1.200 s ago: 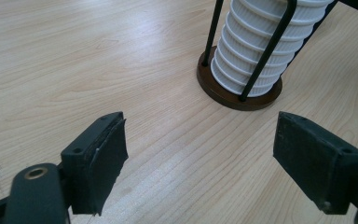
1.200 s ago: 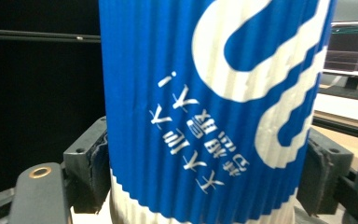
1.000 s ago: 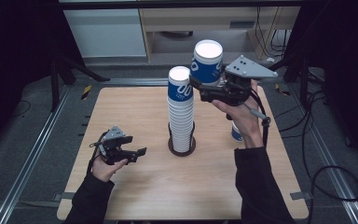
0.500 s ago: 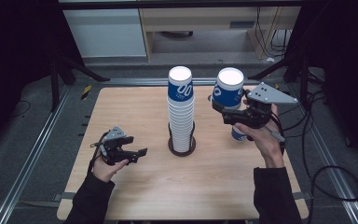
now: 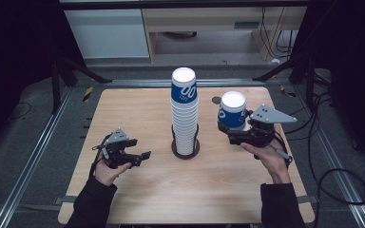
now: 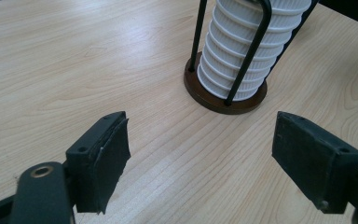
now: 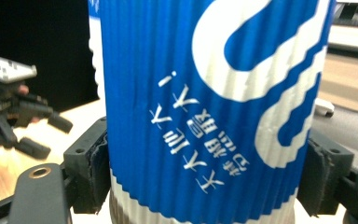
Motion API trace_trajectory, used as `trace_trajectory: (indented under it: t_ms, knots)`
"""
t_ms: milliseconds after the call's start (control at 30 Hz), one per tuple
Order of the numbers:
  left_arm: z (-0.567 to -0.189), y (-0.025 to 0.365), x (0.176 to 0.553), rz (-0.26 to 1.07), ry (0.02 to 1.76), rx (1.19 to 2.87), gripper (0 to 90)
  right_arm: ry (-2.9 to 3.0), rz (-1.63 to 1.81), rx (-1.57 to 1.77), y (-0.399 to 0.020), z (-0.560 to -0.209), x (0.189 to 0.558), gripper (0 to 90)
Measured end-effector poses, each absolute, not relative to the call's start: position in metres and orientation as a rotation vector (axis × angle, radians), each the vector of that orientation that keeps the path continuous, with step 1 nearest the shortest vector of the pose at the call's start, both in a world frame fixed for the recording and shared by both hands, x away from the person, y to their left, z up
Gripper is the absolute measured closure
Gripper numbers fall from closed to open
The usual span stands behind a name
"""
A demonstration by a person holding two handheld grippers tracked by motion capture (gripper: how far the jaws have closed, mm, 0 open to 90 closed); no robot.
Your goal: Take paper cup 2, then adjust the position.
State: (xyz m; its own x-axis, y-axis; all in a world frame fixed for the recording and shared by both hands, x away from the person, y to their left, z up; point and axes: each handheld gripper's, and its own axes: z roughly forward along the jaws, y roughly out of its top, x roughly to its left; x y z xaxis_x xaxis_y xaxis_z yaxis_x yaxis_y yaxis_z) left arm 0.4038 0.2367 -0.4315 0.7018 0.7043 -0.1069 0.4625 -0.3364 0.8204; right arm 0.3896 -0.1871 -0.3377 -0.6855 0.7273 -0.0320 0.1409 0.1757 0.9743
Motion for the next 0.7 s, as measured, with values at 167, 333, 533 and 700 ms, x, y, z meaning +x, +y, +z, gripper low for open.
trace_trajectory:
  t_ms: [167, 333, 533, 700]
  knots:
    - [-0.426, 0.233, 0.400, 0.334, 0.871, 1.995, 18.2, 2.027, 1.511, 0.808, -0.183, -0.357, 0.388, 20.2]
    - [-0.422, 0.230, 0.397, 0.331, 0.846, 1.999, 18.3, 2.095, 1.473, 0.790, -0.178, -0.372, 0.388, 20.3]
    - [-0.418, 0.229, 0.394, 0.324, 0.825, 2.000, 18.4, 2.158, 1.464, 0.748, -0.173, -0.381, 0.382, 20.3]
    - [-0.418, 0.224, 0.392, 0.311, 0.801, 2.020, 19.1, 2.220, 1.415, 0.718, -0.165, -0.390, 0.378, 20.3]
